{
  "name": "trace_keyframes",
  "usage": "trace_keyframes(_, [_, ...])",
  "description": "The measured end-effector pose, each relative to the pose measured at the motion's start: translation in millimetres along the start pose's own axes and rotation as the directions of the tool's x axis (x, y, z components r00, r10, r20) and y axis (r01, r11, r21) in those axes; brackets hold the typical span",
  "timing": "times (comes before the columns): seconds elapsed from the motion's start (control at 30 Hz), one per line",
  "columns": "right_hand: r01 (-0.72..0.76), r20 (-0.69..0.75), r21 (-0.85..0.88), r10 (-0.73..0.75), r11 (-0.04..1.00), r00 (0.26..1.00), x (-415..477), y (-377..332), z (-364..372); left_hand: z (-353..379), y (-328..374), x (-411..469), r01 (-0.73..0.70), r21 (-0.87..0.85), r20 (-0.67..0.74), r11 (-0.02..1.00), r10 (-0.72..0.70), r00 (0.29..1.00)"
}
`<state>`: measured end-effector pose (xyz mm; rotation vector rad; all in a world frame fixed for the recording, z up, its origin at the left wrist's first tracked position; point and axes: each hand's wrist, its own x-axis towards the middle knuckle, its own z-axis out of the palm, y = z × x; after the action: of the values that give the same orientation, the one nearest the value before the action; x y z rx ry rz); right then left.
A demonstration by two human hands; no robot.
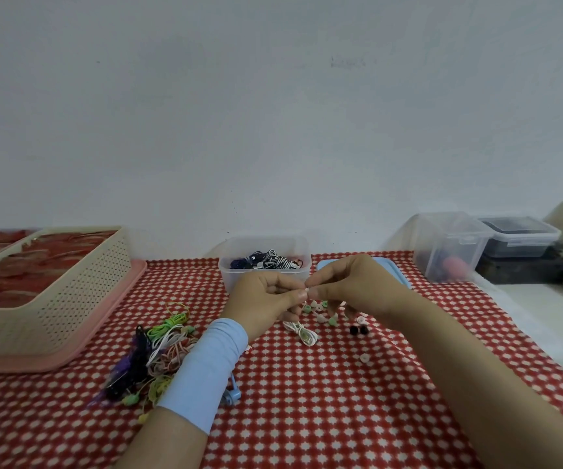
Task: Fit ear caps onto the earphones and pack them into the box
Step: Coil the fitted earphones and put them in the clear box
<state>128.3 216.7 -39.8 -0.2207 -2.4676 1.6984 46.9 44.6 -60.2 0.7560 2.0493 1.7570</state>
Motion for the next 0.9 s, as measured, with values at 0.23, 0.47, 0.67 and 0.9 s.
trace_keyframes(0.23, [-0.109,0.13,0.186,0.086,0.976,0.988,-2.4,1.5,-3.9,-6.3,-0.6,-2.3,0.045,-0.133,0.094,0.99,-0.033,0.995])
trace_keyframes(0.47, [-0.175,0.179,0.253,0.132,0.951,0.975,-1.3,5.9,0.5,-7.9,-2.5,-2.0,0.047,-0.108,0.115,0.993,-0.035,0.993])
trace_keyframes(0.67, [-0.195,0.266,0.244,0.128,0.95,0.955,-2.6,4.5,-6.0,-6.5,-1.1,-2.0,0.046,-0.124,0.162,0.991,-0.025,0.986])
trace_keyframes(0.9, [-0.166,0.175,0.209,0.13,0.964,0.976,0.1,2.2,-1.6,-8.2,-2.5,0.3,0.031,-0.099,0.134,0.995,-0.018,0.991])
